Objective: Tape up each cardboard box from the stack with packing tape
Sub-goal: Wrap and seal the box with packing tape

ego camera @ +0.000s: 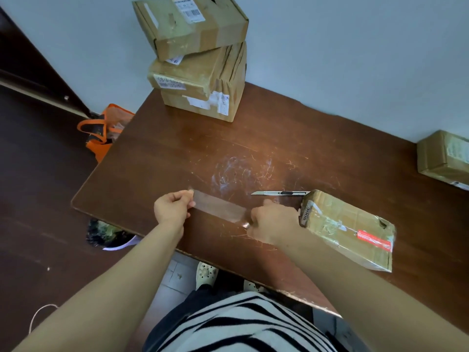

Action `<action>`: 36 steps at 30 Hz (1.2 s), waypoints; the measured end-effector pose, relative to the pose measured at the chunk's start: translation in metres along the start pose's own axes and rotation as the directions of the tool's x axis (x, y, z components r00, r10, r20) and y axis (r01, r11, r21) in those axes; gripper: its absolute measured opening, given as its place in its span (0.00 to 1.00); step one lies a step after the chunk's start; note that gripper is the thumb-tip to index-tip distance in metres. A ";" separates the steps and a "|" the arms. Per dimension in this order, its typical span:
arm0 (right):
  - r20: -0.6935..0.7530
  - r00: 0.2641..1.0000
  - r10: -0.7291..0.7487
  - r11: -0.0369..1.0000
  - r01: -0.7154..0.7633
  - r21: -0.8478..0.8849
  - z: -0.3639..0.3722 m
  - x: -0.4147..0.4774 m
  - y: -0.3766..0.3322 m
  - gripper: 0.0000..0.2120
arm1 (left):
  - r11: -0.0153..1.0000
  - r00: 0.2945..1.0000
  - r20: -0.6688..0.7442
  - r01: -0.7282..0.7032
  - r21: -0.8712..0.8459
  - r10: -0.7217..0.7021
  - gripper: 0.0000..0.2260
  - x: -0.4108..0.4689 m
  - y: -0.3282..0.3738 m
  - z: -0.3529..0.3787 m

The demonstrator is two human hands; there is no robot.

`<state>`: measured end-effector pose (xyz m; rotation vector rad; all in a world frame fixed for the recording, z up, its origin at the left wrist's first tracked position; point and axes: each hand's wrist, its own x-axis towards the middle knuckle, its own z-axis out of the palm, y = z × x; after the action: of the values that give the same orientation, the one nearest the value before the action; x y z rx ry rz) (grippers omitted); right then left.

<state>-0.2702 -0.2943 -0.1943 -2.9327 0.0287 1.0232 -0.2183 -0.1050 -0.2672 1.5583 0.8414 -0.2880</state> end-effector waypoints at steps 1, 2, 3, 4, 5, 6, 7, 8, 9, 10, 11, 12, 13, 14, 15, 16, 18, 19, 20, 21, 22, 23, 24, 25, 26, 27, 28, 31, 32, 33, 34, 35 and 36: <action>0.009 1.000 0.000 0.999 0.000 -0.036 0.000 0.003 -0.004 0.17 | 1.000 1.000 0.002 -0.008 0.007 0.008 0.03 0.001 -0.001 -0.003; 0.009 1.000 -0.005 0.996 0.006 -0.084 -0.001 0.004 -0.009 0.17 | 1.000 1.000 0.005 -0.016 0.013 0.016 0.03 0.003 -0.002 -0.006; -0.015 0.999 -0.035 0.986 0.032 -0.162 0.000 0.006 -0.014 0.17 | 1.000 1.000 0.009 -0.025 0.018 0.025 0.02 0.003 -0.004 -0.008; -0.046 0.995 -0.092 0.963 0.077 -0.257 0.001 0.007 -0.020 0.16 | 0.999 0.999 0.011 -0.031 0.025 0.031 0.02 0.004 -0.005 -0.009; -0.076 0.985 -0.154 0.938 0.122 -0.326 0.005 0.007 -0.028 0.17 | 0.999 0.999 0.015 -0.037 0.032 0.036 0.01 0.004 -0.006 -0.009; -0.090 0.972 -0.215 0.916 0.169 -0.364 0.010 0.006 -0.037 0.19 | 0.998 0.999 0.017 -0.042 0.039 0.042 0.01 0.004 -0.007 -0.010; -0.084 0.965 -0.250 0.909 0.203 -0.365 0.016 0.005 -0.047 0.20 | 0.998 0.999 0.018 -0.047 0.043 0.046 0.02 0.004 -0.008 -0.009; -0.047 0.968 -0.246 0.910 0.214 -0.356 0.023 0.005 -0.055 0.22 | 0.998 0.999 0.018 -0.049 0.045 0.049 0.02 0.005 -0.008 -0.009; 0.017 0.973 -0.230 0.898 0.218 -0.383 0.030 0.005 -0.062 0.23 | 0.998 0.999 0.016 -0.052 0.045 0.052 0.01 0.005 -0.008 -0.009; 0.084 0.972 -0.218 0.864 0.232 -0.447 0.036 0.007 -0.067 0.24 | 0.998 0.999 0.014 -0.053 0.043 0.053 0.01 0.006 -0.007 -0.009; 0.129 0.969 -0.210 0.817 0.246 -0.522 0.040 0.009 -0.070 0.24 | 0.998 0.999 0.012 -0.051 0.040 0.050 0.01 0.006 -0.007 -0.009; 0.176 0.962 -0.209 0.755 0.273 -0.596 0.042 0.009 -0.073 0.25 | 0.998 0.999 0.011 -0.046 0.037 0.046 0.01 0.006 -0.007 -0.009; 0.215 0.953 -0.214 0.704 0.303 -0.643 0.043 0.009 -0.075 0.25 | 0.998 0.999 0.009 -0.043 0.037 0.043 0.01 0.007 -0.006 -0.010; 0.240 0.945 -0.224 0.663 0.328 -0.673 0.045 0.008 -0.077 0.25 | 0.998 0.999 0.008 -0.040 0.038 0.040 0.02 0.007 -0.006 -0.010; 0.257 0.941 -0.218 0.650 0.337 -0.681 0.045 0.008 -0.079 0.24 | 0.999 0.999 0.008 -0.038 0.037 0.038 0.03 0.007 -0.005 -0.009; 0.262 0.939 -0.222 0.641 0.343 -0.687 0.044 0.009 -0.080 0.24 | 0.999 0.999 0.007 -0.037 0.035 0.037 0.03 0.007 -0.005 -0.009; 0.194 0.949 -0.247 0.794 0.313 -0.520 0.034 0.007 -0.076 0.21 | 0.999 0.999 0.005 -0.039 0.028 0.039 0.02 0.007 -0.005 -0.009; 0.093 0.951 -0.294 0.882 0.307 -0.356 0.026 0.005 -0.069 0.19 | 0.999 0.999 0.007 -0.043 0.025 0.043 0.01 0.007 -0.005 -0.008; -0.051 0.933 -0.355 0.916 0.336 -0.219 0.013 0.005 -0.059 0.17 | 0.999 0.999 0.012 -0.048 0.023 0.047 0.00 0.006 -0.004 -0.007; -0.182 0.905 -0.385 0.922 0.366 -0.131 -0.003 0.004 -0.045 0.15 | 0.998 0.999 0.016 -0.051 0.023 0.051 0.00 0.006 -0.004 -0.007; -0.264 0.904 -0.337 0.940 0.339 -0.038 -0.020 0.006 -0.028 0.14 | 0.998 0.998 0.019 -0.053 0.023 0.053 0.01 0.005 -0.003 -0.006; -0.301 0.928 -0.220 0.967 0.247 0.056 -0.033 0.014 -0.008 0.14 | 0.998 0.998 0.020 -0.056 0.024 0.055 0.02 0.004 -0.003 -0.006; -0.303 0.948 -0.096 0.983 0.138 0.121 -0.042 0.023 0.013 0.14 | 0.998 0.998 0.019 -0.060 0.028 0.059 0.02 0.003 -0.002 -0.006; -0.271 0.963 0.006 0.992 0.028 0.122 -0.044 0.036 0.033 0.14 | 0.997 0.998 0.015 -0.065 0.036 0.064 0.02 0.002 -0.001 -0.006; -0.191 0.979 0.069 0.997 -0.060 0.051 -0.043 0.045 0.048 0.16 | 0.997 0.998 0.008 -0.070 0.045 0.070 0.01 0.002 -0.001 -0.006; -0.105 0.990 0.096 0.995 -0.100 -0.028 -0.036 0.053 0.059 0.16 | 0.996 0.997 -0.001 -0.077 0.051 0.077 0.01 0.002 -0.001 -0.005; -0.047 0.994 0.101 0.991 -0.104 -0.084 -0.029 0.058 0.067 0.17 | 0.995 0.996 -0.008 -0.083 0.054 0.083 0.01 0.002 -0.001 -0.005; -0.025 0.997 0.068 0.982 -0.071 -0.173 -0.014 0.068 0.079 0.15 | 0.994 0.996 -0.011 -0.091 0.062 0.092 0.01 0.001 0.000 -0.004; -0.038 0.998 0.046 0.981 -0.052 -0.187 -0.012 0.071 0.082 0.14 | 0.994 0.996 -0.010 -0.091 0.060 0.092 0.01 0.001 0.000 -0.003; -0.044 0.999 0.023 0.982 -0.031 -0.185 -0.012 0.073 0.083 0.12 | 0.994 0.996 -0.007 -0.092 0.062 0.092 0.01 0.000 0.000 -0.004; -0.059 0.998 0.000 0.986 -0.010 -0.168 -0.015 0.073 0.083 0.10 | 0.993 0.996 -0.002 -0.093 0.069 0.093 0.01 0.000 0.000 -0.004; -0.088 0.996 -0.012 0.993 0.001 -0.117 -0.017 0.074 0.083 0.08 | 0.993 0.996 0.003 -0.094 0.075 0.094 0.02 0.000 0.001 -0.004; -0.140 0.990 -0.012 1.000 0.008 -0.028 -0.020 0.074 0.082 0.07 | 0.993 0.996 0.008 -0.094 0.078 0.093 0.02 -0.001 0.001 -0.004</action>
<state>-0.2023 -0.3777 -0.2267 -3.0205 0.0041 0.8212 -0.2193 -0.1016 -0.2654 1.6642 0.7585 -0.2592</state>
